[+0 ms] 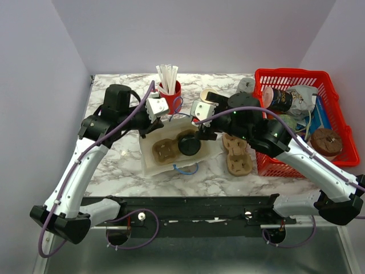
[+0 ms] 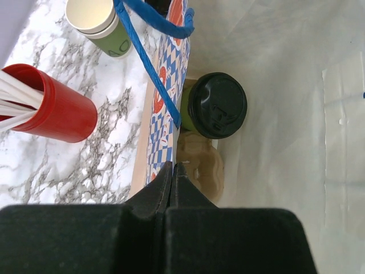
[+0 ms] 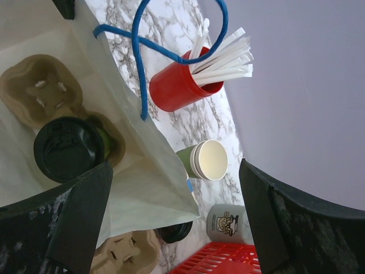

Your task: Pack the takeout coffee

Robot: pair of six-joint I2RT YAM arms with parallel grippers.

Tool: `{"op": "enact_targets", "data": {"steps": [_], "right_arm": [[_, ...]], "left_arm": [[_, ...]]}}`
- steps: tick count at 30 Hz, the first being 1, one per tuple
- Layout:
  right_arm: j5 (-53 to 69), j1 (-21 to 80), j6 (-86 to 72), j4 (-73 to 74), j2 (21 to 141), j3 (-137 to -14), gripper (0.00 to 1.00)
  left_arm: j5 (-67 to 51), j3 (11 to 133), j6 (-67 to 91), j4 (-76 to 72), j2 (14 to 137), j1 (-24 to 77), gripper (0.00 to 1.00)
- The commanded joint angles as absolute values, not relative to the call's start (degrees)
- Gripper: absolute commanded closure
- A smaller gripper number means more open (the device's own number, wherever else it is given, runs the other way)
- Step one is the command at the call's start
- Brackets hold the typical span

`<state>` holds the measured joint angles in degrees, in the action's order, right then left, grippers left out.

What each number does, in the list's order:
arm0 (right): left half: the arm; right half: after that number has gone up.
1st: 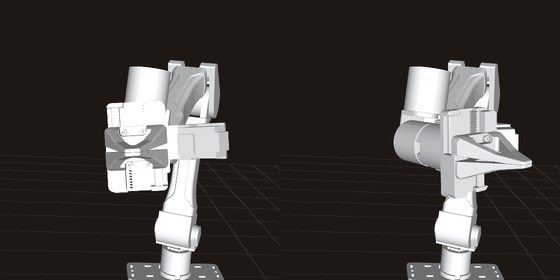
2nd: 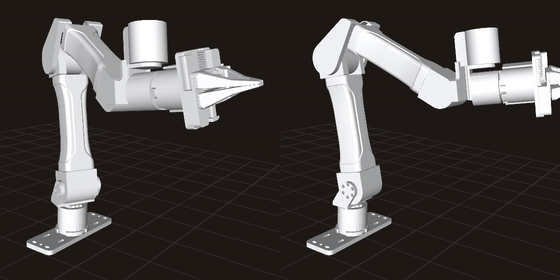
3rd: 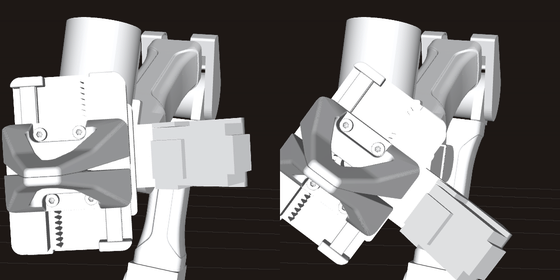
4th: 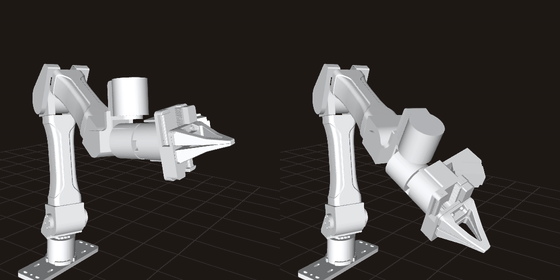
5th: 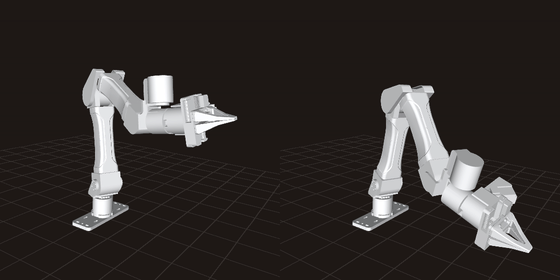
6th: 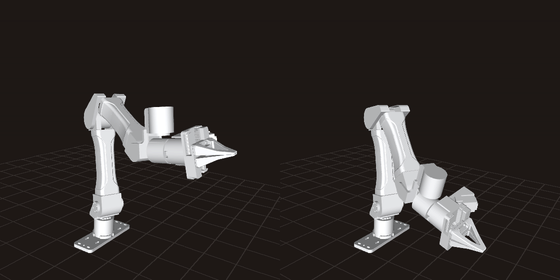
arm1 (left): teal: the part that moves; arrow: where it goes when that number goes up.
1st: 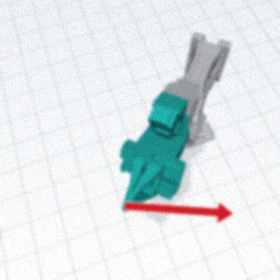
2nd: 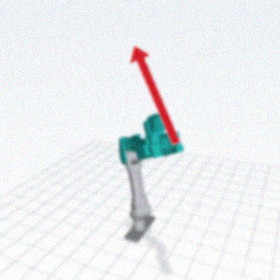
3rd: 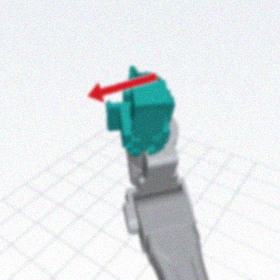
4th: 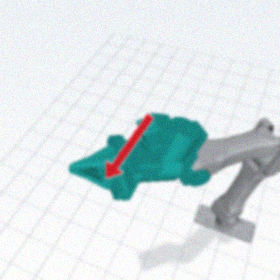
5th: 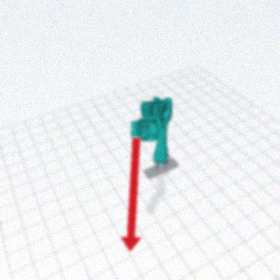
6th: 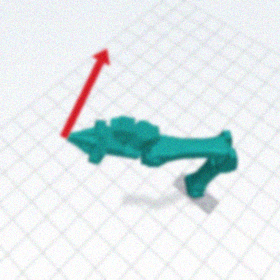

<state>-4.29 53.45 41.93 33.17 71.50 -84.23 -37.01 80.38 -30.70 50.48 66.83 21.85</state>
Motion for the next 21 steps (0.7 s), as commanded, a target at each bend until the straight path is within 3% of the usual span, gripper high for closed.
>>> {"op": "enact_targets", "data": {"steps": [1, 21], "right_arm": [[-5.5, 53.4, 40.3, 31.6, 69.5, -83.1, 0.00], [-3.3, 53.4, 36.4, 27.5, 64.8, -75.6, 0.00]], "left_arm": [[-34.6, 77.3, -32.3, 46.1, 62.2, 22.1, 1.00], [-34.9, 71.7, -26.7, 39.7, 54.8, 23.0, 1.00]]}}
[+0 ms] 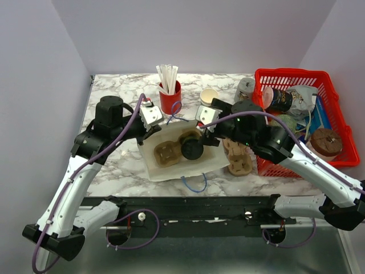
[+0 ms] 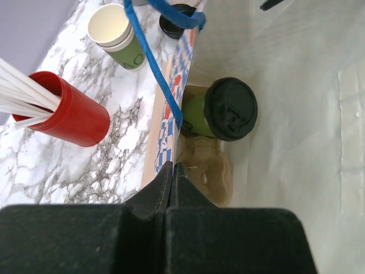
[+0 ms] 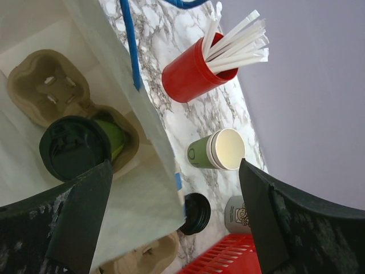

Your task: Pack the takeout coffee

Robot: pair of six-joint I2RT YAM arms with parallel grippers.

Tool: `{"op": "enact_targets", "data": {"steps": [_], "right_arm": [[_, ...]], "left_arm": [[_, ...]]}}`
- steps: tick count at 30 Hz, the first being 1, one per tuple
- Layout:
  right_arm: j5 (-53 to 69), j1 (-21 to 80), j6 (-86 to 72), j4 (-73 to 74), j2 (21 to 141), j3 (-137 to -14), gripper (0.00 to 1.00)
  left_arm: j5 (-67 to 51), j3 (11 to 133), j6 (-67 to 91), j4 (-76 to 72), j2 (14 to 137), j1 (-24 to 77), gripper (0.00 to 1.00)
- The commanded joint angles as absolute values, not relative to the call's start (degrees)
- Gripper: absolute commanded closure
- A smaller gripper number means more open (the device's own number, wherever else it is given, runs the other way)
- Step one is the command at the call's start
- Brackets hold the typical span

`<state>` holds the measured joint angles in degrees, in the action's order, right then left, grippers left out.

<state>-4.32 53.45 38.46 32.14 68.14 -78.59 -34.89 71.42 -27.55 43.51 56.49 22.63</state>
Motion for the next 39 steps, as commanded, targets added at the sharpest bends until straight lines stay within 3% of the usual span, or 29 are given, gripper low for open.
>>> {"op": "enact_targets", "data": {"steps": [1, 18, 39], "right_arm": [[-3.1, 53.5, 36.0, 27.3, 64.3, -75.3, 0.00], [2.1, 53.4, 37.9, 25.9, 65.0, -74.1, 0.00], [5.6, 47.5, 27.3, 28.9, 71.2, -83.2, 0.00]], "left_arm": [[-35.0, 72.1, -26.7, 39.8, 54.9, 23.0, 1.00], [-37.5, 71.7, -24.9, 39.2, 55.7, 23.3, 1.00], [-36.7, 73.3, -17.8, 38.9, 63.4, 21.3, 1.00]]}}
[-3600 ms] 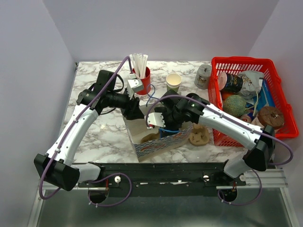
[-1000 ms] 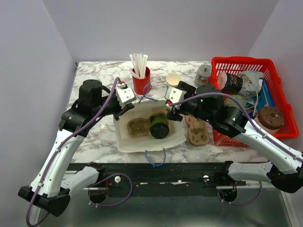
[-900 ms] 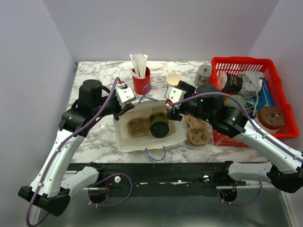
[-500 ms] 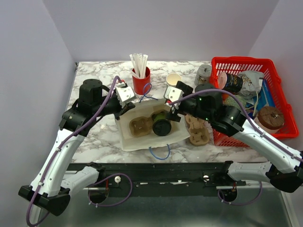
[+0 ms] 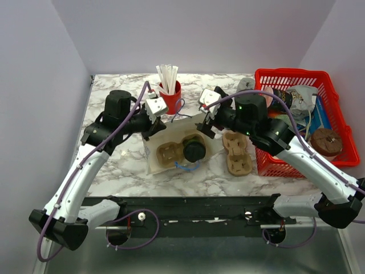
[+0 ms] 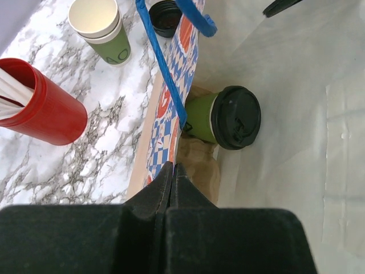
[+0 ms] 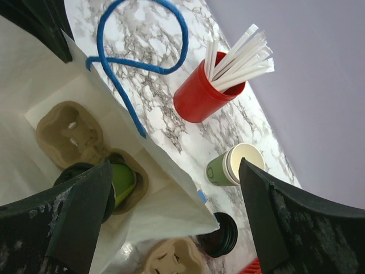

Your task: Pack the takeout coffee

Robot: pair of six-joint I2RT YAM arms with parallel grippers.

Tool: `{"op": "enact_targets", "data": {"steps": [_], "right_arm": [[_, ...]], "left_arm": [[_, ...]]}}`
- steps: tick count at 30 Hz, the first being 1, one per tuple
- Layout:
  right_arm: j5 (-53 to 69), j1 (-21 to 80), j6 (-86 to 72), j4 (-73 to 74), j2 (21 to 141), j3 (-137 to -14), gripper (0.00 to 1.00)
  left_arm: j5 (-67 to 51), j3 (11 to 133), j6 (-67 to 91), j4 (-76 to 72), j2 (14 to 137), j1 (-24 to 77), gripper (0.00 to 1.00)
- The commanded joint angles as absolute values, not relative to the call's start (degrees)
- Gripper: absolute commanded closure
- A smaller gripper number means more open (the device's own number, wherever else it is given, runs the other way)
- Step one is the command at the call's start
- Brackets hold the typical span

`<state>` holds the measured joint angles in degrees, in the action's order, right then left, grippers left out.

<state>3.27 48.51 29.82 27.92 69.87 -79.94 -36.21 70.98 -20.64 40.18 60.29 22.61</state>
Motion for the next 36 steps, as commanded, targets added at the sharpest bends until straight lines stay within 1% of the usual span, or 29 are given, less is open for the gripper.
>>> {"op": "enact_targets", "data": {"steps": [1, 4, 5, 6, 8, 9, 12, 14, 15, 18, 21, 26, 30, 31, 36], "right_arm": [[6.0, 46.8, 27.0, 29.3, 71.8, -83.8, 0.00], [6.6, 45.4, 26.3, 30.0, 72.7, -85.2, 0.00], [6.8, 45.1, 25.9, 30.1, 72.9, -85.4, 0.00], [6.9, 44.7, 25.5, 30.5, 73.2, -86.2, 0.00], [7.7, 43.3, 23.7, 30.8, 73.9, -87.1, 0.00], [7.9, 42.9, 23.1, 31.0, 74.2, -88.1, 0.00], [9.4, 41.1, 20.7, 31.7, 75.1, -89.6, 0.00], [10.2, 40.3, 19.8, 31.9, 75.5, -91.1, 0.00], [10.5, 39.9, 19.4, 32.2, 75.8, -91.6, 0.00], [11.2, 38.9, 18.2, 32.4, 76.6, -93.5, 0.00], [11.3, 38.1, 17.4, 32.6, 77.1, -96.0, 0.00], [10.2, 36.6, 15.6, 32.6, 77.9, -98.6, 0.00], [8.1, 36.0, 14.2, 32.3, 78.6, -99.8, 0.00], [6.7, 35.9, 14.2, 32.5, 78.8, -100.0, 0.00], [3.9, 35.3, 15.3, 34.7, 80.7, -103.1, 0.00]], "left_arm": [[-36.8, 74.2, -17.8, 39.1, 64.2, 20.9, 1.00], [-36.8, 75.8, -17.6, 39.7, 66.8, 19.5, 0.99], [-36.7, 76.1, -17.2, 39.6, 67.8, 19.2, 0.95], [-35.9, 76.4, -16.1, 39.0, 68.3, 18.7, 0.79], [-35.6, 77.4, -15.1, 38.4, 69.4, 18.3, 0.65], [-35.5, 77.8, -14.3, 37.7, 69.8, 17.8, 0.54], [-35.9, 79.8, -10.8, 36.7, 70.7, 16.8, 0.39], [-37.9, 81.5, -9.3, 36.6, 70.8, 16.0, 0.35], [-38.4, 81.9, -9.1, 36.1, 70.5, 15.8, 0.31], [-39.3, 83.5, -6.8, 33.6, 68.8, 14.8, 0.23], [-38.8, 85.9, -4.9, 31.2, 67.8, 13.3, 0.21], [-35.5, 88.2, -1.3, 24.5, 69.5, 10.1, 0.21], [-30.6, 88.9, -0.3, 18.0, 74.4, 7.2, 0.26], [-29.7, 89.6, 2.3, 17.2, 75.7, 6.7, 0.26], [-28.0, 93.4, 10.0, 17.0, 86.2, 2.9, 0.33]]}}
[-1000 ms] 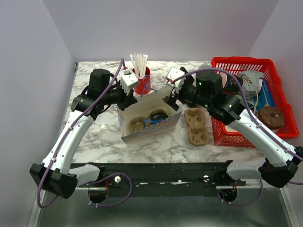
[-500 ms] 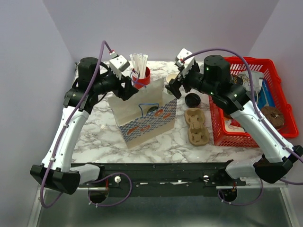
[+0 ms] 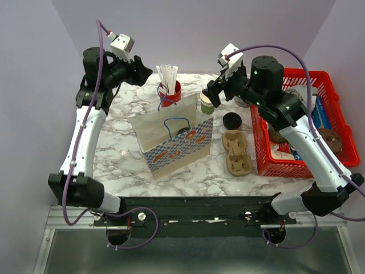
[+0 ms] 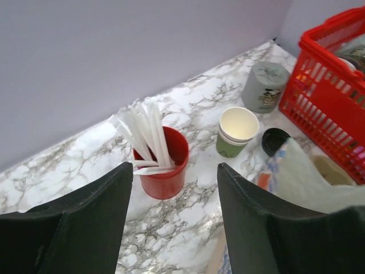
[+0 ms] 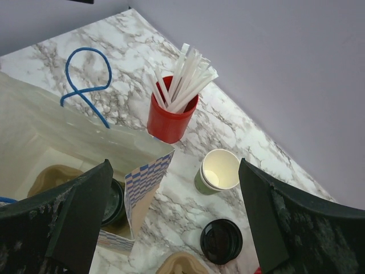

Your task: Pack the takeout coffee

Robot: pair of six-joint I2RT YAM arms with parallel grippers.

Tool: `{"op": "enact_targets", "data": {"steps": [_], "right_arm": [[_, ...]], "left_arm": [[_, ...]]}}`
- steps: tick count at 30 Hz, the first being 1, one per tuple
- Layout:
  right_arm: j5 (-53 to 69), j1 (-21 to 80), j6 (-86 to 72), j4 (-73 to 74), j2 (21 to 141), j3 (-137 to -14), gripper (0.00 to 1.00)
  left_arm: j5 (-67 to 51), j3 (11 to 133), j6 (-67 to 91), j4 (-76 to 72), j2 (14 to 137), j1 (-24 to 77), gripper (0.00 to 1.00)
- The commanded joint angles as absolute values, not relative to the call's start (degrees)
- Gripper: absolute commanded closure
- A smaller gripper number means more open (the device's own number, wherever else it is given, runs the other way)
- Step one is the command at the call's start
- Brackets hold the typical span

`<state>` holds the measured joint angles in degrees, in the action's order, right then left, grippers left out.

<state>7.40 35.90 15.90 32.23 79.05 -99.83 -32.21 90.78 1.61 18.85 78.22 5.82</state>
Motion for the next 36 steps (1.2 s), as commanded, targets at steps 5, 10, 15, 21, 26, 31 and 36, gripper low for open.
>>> {"op": "enact_targets", "data": {"steps": [5, 10, 15, 21, 26, 31, 36], "right_arm": [[3.2, 35.2, 15.5, 36.7, 80.4, -103.0, 0.00], [4.4, 35.2, 14.6, 39.6, 80.7, -102.8, 0.00], [4.3, 35.2, 15.1, 40.3, 80.9, -102.1, 0.00], [3.9, 35.2, 15.6, 41.0, 81.2, -102.2, 0.00], [3.4, 35.2, 16.3, 41.5, 81.5, -102.1, 0.00], [3.2, 35.2, 16.4, 41.5, 81.9, -102.0, 0.00], [3.3, 35.2, 16.4, 41.6, 82.4, -102.0, 0.00]], "left_arm": [[-28.4, 95.8, 17.3, 16.9, 93.6, 1.0, 0.35], [-29.0, 94.0, 25.9, 14.0, 97.2, 0.4, 0.39], [-32.8, 94.2, 31.5, 12.0, 102.6, -2.2, 0.42], [-34.5, 96.6, 35.2, 10.2, 108.3, -2.4, 0.46], [-38.4, 96.8, 38.6, 7.4, 111.4, -2.4, 0.48], [-41.0, 94.0, 44.1, 1.7, 111.9, -2.4, 0.48], [-41.3, 93.3, 45.4, 0.7, 112.8, -1.9, 0.52]]}}
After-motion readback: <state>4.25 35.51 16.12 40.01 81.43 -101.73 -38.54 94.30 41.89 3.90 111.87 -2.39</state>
